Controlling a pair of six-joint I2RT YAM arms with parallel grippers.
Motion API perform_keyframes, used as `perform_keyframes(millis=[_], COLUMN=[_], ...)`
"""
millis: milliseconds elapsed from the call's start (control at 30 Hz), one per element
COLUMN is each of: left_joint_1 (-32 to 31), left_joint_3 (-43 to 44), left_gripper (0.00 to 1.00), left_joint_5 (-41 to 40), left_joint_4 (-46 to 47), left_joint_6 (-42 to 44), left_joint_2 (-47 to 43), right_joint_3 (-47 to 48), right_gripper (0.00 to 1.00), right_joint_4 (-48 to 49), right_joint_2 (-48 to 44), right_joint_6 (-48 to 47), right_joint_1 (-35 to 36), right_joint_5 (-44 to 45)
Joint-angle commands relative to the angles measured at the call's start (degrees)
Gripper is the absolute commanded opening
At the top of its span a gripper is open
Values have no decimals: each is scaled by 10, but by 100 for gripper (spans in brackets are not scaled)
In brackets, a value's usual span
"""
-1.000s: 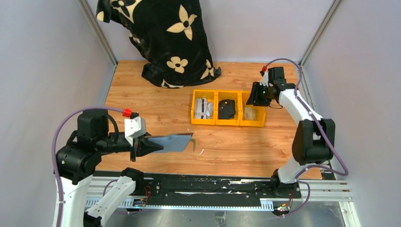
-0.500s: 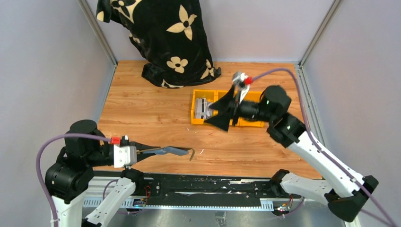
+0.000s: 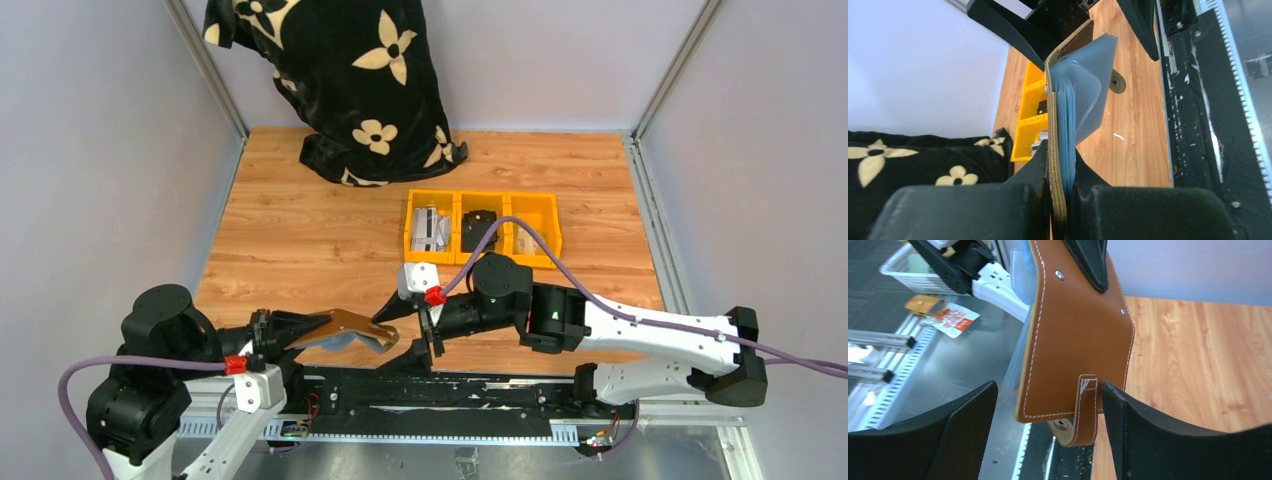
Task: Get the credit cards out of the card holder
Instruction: Remove the credit card from the card holder.
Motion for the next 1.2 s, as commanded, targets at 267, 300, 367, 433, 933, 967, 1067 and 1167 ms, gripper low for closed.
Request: perform_keyframes(millis=[267,300,367,433,933,967,1067,1167], left_joint_1=[19,21,23,24,74,77,83,90], left_joint_3=[-33,-34,-35,-36,-61,-61,-61,-57], left_gripper=[0,0,0,0,0,0,0,0], left_joint_5=[-4,-2,0,1,20,22,31,42], left_joint_4=[3,3,3,3,3,3,3,3], left_joint_6=[129,127,122,123,239,243,251,253], left_joint_2=[-40,-39,-35,-35,-70,-72,-77,-75], right_joint_3=[7,9,16,23,3,-1,-10,6], right_gripper=[59,61,70,75,72,71,64,60], right_joint_4=[68,71,75,86,224,222,207,145], right_joint_2=[8,12,25,34,48,44,30,25], right_joint_6=[-119,-122,-131,-135,-13,-9,-9,-24], right_joint_1=[82,86,99,110,119,119,119,118], right_joint_5=[237,235,231,218,313,319,339,340])
